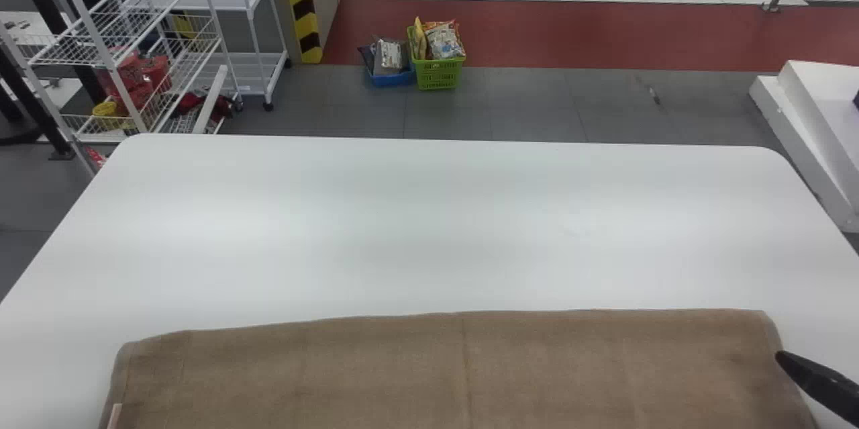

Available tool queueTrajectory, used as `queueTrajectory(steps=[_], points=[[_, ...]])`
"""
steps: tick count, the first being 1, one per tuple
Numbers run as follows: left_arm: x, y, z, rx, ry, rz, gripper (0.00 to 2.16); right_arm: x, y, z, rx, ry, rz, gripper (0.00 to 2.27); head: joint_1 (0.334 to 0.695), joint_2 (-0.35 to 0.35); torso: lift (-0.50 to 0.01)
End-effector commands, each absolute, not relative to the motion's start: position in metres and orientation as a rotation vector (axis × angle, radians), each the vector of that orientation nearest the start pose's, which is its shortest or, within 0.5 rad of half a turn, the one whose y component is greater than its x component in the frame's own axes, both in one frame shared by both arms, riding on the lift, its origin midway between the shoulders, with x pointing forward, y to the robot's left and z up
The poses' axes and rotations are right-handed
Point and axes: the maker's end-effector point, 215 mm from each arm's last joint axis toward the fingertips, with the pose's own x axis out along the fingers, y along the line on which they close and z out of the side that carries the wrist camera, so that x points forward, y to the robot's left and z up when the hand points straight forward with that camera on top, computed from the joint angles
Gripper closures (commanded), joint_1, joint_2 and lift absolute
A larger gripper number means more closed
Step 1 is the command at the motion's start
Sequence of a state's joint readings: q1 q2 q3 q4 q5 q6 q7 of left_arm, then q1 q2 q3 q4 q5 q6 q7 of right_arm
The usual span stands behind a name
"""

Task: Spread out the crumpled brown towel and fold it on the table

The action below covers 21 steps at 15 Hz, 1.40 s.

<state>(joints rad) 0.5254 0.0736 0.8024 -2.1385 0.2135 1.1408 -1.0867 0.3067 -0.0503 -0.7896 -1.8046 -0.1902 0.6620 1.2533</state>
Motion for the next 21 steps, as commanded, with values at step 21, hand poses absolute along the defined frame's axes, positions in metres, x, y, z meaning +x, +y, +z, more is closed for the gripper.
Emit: queueTrajectory(steps=[21], points=[[0.22,0.373,-0.395,-0.864,0.794,-0.266,1.32,0.353,-0.396,-0.433,0.505,0.391,0.48,1.42,0.695,-0.066,-0.127]])
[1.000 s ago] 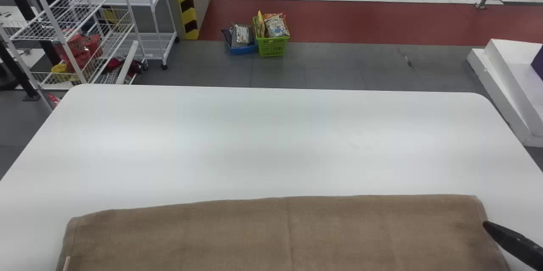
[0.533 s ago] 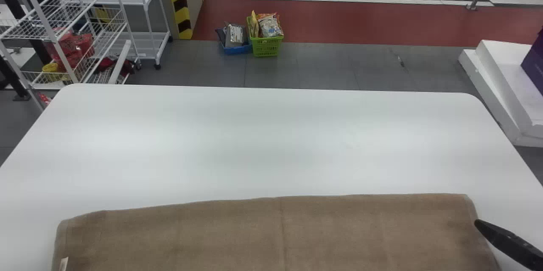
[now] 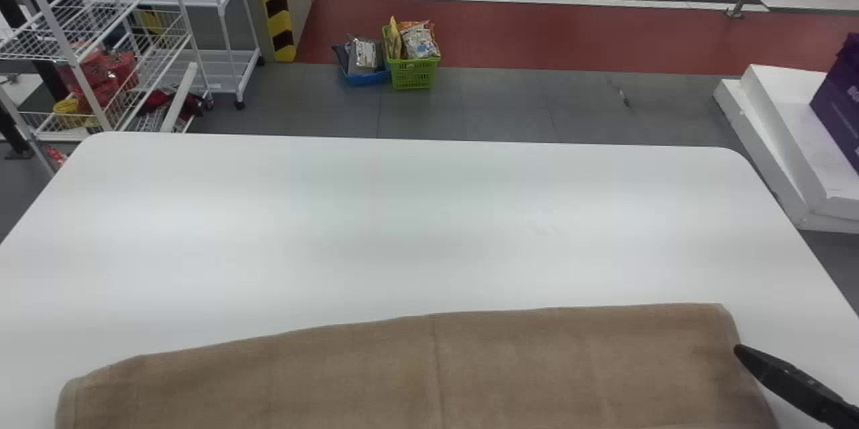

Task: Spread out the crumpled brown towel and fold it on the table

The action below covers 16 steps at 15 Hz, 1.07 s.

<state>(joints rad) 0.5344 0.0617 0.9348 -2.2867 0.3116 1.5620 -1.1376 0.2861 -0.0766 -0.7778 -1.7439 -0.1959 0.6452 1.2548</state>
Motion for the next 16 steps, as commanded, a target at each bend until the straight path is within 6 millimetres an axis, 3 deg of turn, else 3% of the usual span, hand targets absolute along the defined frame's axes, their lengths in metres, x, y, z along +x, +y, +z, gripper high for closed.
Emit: queueTrajectory(steps=[1,2,3,6,10,16], points=[[0.232,0.379,-0.378,-0.866,0.732,-0.288,1.32,0.353,-0.396,-0.433,0.504,0.392,0.479,1.42,0.695,-0.067,-0.127],[0.238,0.384,-0.369,-0.874,0.695,-0.298,1.32,0.353,-0.397,-0.434,0.497,0.389,0.477,1.42,0.695,-0.057,-0.127],[0.237,0.384,-0.372,-0.877,0.702,-0.295,1.32,0.353,-0.399,-0.437,0.495,0.393,0.474,1.42,0.695,-0.048,-0.127],[0.232,0.384,-0.409,-0.857,0.808,-0.227,1.33,0.353,-0.402,-0.441,0.49,0.395,0.471,1.42,0.695,-0.032,-0.127],[0.222,0.387,-0.414,-0.849,0.834,-0.214,1.32,0.354,-0.407,-0.442,0.477,0.398,0.464,1.42,0.695,-0.035,-0.127],[0.217,0.405,-0.382,-0.81,0.768,-0.212,1.32,0.36,-0.409,-0.447,0.455,0.394,0.456,1.42,0.695,-0.032,-0.127]])
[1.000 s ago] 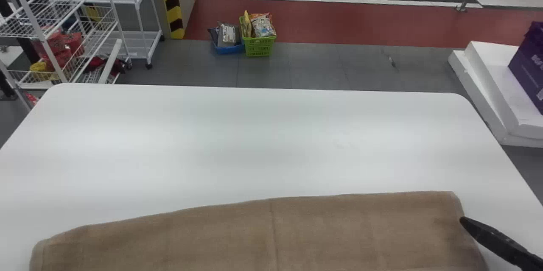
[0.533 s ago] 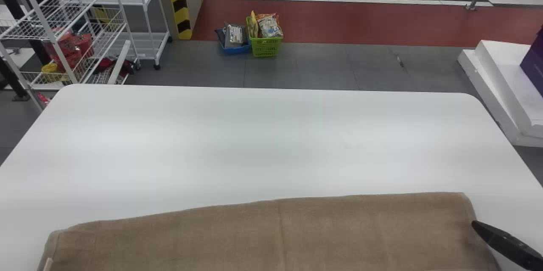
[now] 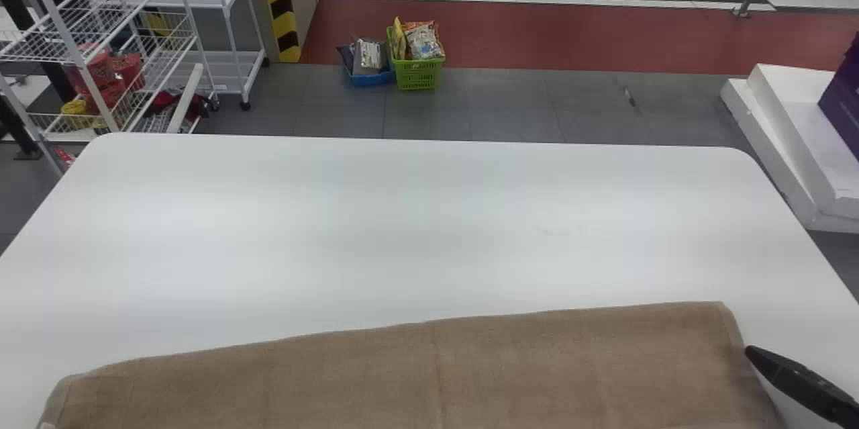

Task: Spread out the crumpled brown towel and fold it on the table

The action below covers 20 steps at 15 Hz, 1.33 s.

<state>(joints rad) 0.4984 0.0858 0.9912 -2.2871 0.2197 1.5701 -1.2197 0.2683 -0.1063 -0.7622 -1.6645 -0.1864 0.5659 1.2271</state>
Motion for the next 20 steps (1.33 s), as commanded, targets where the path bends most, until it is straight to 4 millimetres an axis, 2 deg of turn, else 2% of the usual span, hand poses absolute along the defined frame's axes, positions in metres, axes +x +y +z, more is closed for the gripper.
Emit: queueTrajectory(steps=[1,4,7,11,12,15,16,20], points=[[0.218,0.406,-0.377,-0.806,0.758,-0.216,1.33,0.361,-0.41,-0.449,0.453,0.393,0.454,1.42,0.695,-0.026,-0.127],[0.213,0.4,-0.397,-0.808,0.814,-0.199,1.33,0.364,-0.41,-0.449,0.448,0.385,0.457,1.42,0.695,-0.01,-0.127],[0.215,0.391,-0.408,-0.795,0.851,-0.203,1.32,0.363,-0.41,-0.445,0.46,0.378,0.46,1.42,0.695,-0.018,-0.127],[0.214,0.385,-0.409,-0.783,0.869,-0.217,1.33,0.369,-0.391,-0.42,0.451,0.327,0.485,1.42,0.695,-0.036,-0.127],[0.214,0.385,-0.409,-0.78,0.868,-0.217,1.33,0.373,-0.382,-0.413,0.45,0.312,0.495,1.42,0.695,-0.029,-0.127],[0.214,0.384,-0.409,-0.782,0.866,-0.219,1.33,0.385,-0.334,-0.408,0.451,0.314,0.553,1.42,0.695,0.008,-0.127],[0.214,0.383,-0.409,-0.783,0.866,-0.222,1.33,0.388,-0.321,-0.412,0.451,0.329,0.574,1.42,0.695,0.056,-0.127],[0.217,0.383,-0.408,-0.779,0.867,-0.223,1.32,0.388,-0.272,-0.436,0.421,0.392,0.642,1.42,0.695,0.143,-0.127]])
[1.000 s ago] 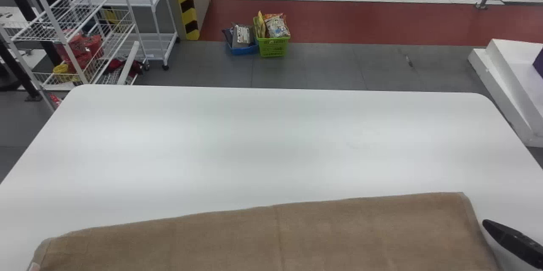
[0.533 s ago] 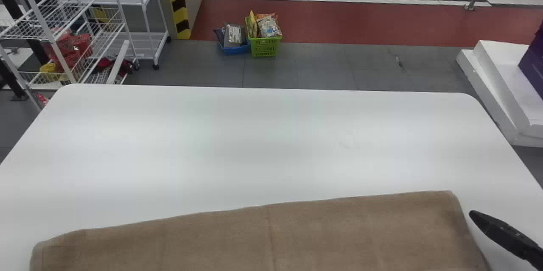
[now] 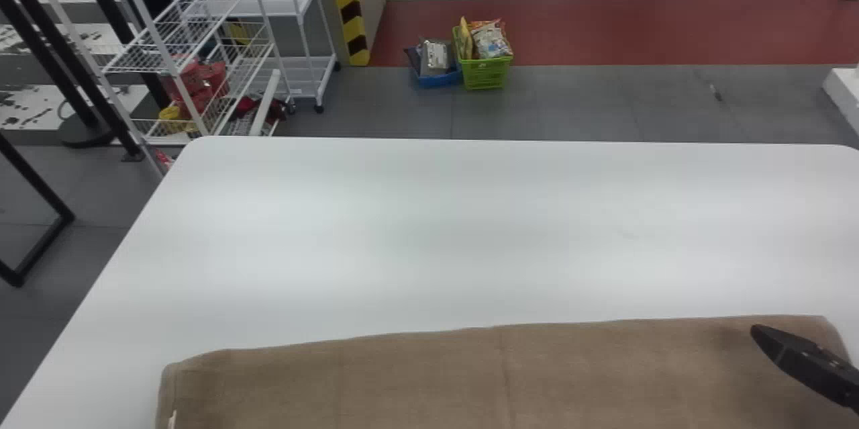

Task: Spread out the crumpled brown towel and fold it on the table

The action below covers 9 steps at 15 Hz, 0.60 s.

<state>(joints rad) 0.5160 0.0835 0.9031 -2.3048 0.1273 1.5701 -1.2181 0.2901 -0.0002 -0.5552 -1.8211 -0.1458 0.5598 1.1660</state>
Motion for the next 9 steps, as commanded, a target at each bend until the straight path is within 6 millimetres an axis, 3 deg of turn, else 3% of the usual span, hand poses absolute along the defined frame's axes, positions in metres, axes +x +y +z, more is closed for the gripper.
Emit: queueTrajectory(steps=[1,2,3,4,7,9], points=[[0.218,0.382,-0.409,-0.776,0.869,-0.226,1.31,0.388,-0.264,-0.438,0.422,0.397,0.656,1.42,0.695,0.166,-0.127],[0.22,0.381,-0.409,-0.775,0.866,-0.228,1.07,0.389,-0.258,-0.438,0.419,0.401,0.66,1.42,0.695,0.205,-0.127],[0.22,0.381,-0.408,-0.775,0.864,-0.226,0.45,0.39,-0.255,-0.439,0.416,0.404,0.66,1.42,0.695,0.216,-0.127],[0.221,0.383,-0.407,-0.772,0.86,-0.221,0.01,0.392,-0.255,-0.438,0.412,0.402,0.66,1.42,0.695,0.226,-0.127],[0.221,0.396,-0.392,-0.781,0.798,-0.195,0.04,0.395,-0.258,-0.445,0.381,0.432,0.642,1.42,0.695,0.25,-0.127],[0.223,0.386,-0.377,-0.781,0.755,-0.216,0.07,0.395,-0.26,-0.449,0.378,0.441,0.632,1.42,0.695,0.257,-0.127]])
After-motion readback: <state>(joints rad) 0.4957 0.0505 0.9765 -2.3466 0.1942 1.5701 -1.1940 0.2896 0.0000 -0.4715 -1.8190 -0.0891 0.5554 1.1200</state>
